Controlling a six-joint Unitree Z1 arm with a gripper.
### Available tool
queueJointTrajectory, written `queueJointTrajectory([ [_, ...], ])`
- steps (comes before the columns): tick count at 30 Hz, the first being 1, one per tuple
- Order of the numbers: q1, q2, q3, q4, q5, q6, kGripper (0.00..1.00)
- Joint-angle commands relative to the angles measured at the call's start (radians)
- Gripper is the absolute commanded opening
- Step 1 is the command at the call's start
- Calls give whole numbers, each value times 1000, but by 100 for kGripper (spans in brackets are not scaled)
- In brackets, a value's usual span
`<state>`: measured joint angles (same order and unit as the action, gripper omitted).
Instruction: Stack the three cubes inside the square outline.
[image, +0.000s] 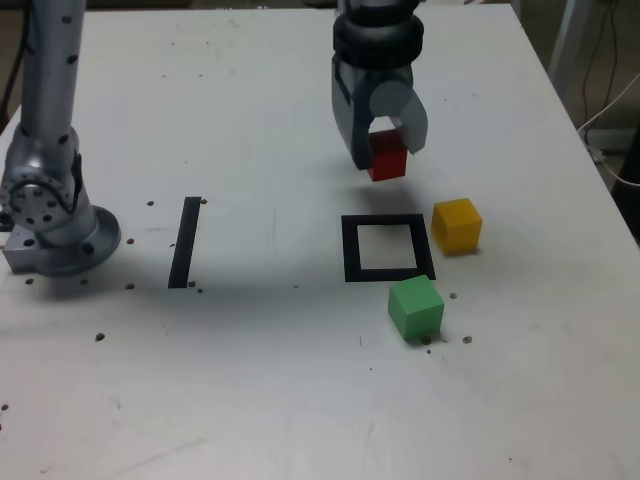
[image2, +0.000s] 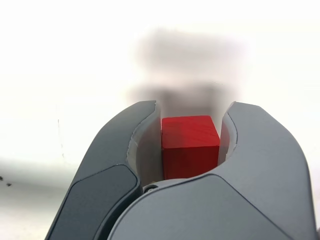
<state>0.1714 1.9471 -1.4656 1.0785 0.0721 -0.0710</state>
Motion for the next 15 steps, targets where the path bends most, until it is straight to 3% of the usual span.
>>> queueJointTrajectory([
  [1,-23,3,11,-6,-2,2,11],
  [9,-101,11,63,-41,2,-6,11],
  [15,-133,5,135,-120,4,-19,11],
])
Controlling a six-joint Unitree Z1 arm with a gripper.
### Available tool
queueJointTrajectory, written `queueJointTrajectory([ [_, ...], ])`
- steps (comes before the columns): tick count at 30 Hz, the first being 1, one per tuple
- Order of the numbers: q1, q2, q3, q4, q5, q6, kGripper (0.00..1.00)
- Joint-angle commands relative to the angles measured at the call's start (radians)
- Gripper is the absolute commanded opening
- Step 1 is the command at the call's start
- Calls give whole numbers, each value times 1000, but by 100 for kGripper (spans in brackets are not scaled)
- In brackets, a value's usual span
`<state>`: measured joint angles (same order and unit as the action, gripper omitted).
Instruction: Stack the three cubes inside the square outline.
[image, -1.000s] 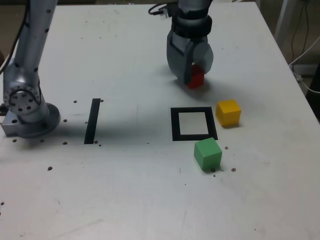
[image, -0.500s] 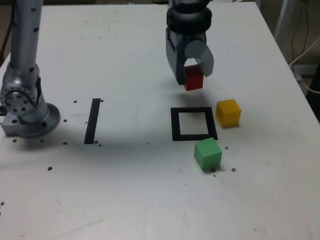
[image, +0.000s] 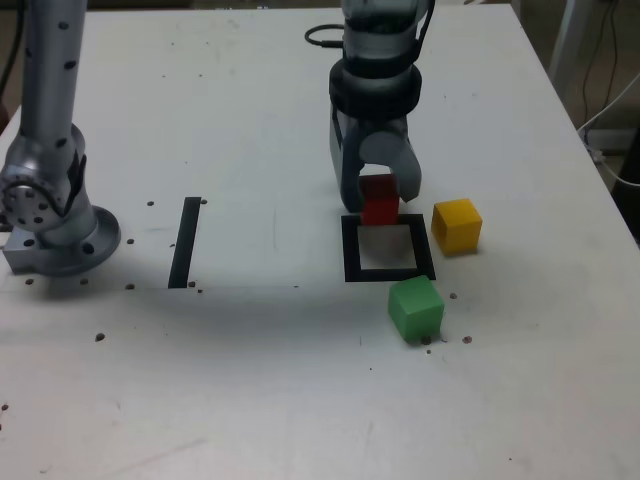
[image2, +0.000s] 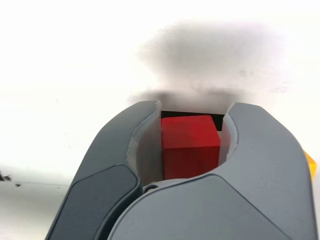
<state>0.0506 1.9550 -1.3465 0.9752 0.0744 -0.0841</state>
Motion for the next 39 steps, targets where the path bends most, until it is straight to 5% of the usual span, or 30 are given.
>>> queueJointTrajectory([
  [1,-18,-4,22,-26,2,-9,11],
  [22,-131,-37,64,-76,15,-93,12],
  [39,-140,-9,31,-31,27,-116,30],
])
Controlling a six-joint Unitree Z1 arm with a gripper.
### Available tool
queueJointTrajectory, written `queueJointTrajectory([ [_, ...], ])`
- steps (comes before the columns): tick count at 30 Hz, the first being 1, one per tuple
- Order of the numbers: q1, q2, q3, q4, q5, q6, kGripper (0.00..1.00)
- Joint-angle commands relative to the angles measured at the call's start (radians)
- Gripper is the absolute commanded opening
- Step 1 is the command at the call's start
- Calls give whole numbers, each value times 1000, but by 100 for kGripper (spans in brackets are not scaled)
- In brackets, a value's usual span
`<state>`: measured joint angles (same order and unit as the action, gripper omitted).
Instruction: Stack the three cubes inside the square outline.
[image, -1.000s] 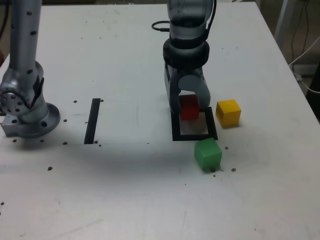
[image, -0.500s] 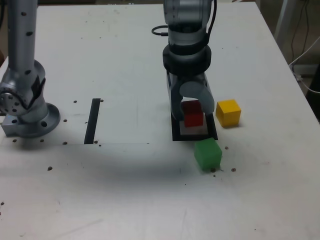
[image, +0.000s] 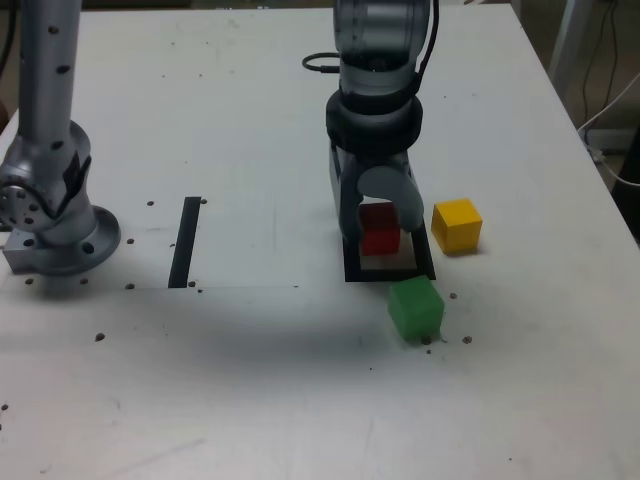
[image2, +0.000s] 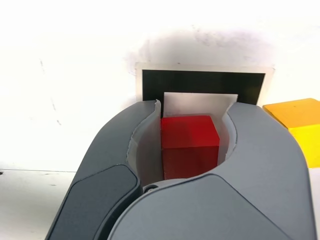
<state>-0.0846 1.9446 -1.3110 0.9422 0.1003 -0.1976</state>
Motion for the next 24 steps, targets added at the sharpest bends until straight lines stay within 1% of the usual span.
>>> queueJointTrajectory([
  [1,-6,1,-5,2,0,-3,31],
  [6,-12,3,-5,1,-5,-6,35],
  [9,-13,4,-3,2,-7,-7,42],
  [11,-13,5,-2,3,-8,-8,49],
  [19,-15,3,0,-1,-4,-8,84],
  [24,-16,-1,5,-3,0,-8,95],
])
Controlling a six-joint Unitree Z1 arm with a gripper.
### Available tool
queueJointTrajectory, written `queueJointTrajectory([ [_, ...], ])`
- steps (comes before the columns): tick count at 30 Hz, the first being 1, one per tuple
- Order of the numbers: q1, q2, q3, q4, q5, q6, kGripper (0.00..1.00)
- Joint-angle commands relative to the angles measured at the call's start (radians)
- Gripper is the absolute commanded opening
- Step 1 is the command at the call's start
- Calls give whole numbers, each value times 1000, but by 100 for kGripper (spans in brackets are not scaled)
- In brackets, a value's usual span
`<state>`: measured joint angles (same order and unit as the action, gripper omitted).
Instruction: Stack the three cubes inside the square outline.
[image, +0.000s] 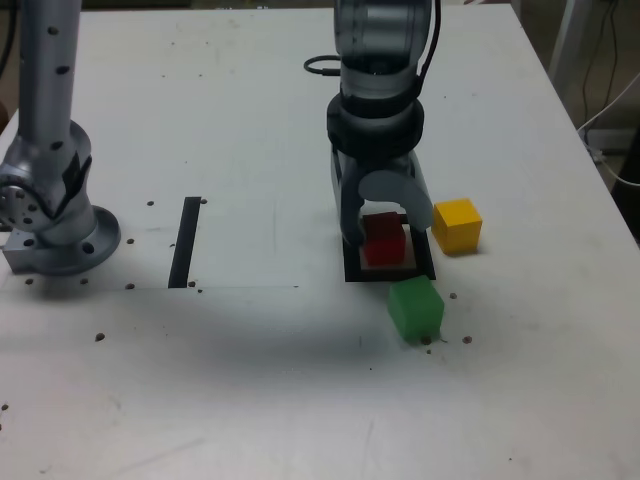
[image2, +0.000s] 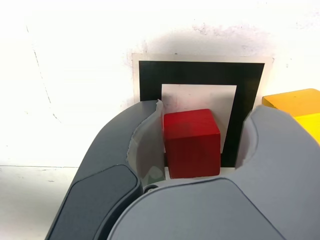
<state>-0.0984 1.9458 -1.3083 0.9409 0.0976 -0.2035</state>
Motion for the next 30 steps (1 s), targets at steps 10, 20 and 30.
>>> queueJointTrajectory([
  [10,-2,-79,-35,12,15,-2,99],
  [20,-3,-67,-246,210,38,17,98],
  [30,-5,66,-457,313,29,36,98],
])
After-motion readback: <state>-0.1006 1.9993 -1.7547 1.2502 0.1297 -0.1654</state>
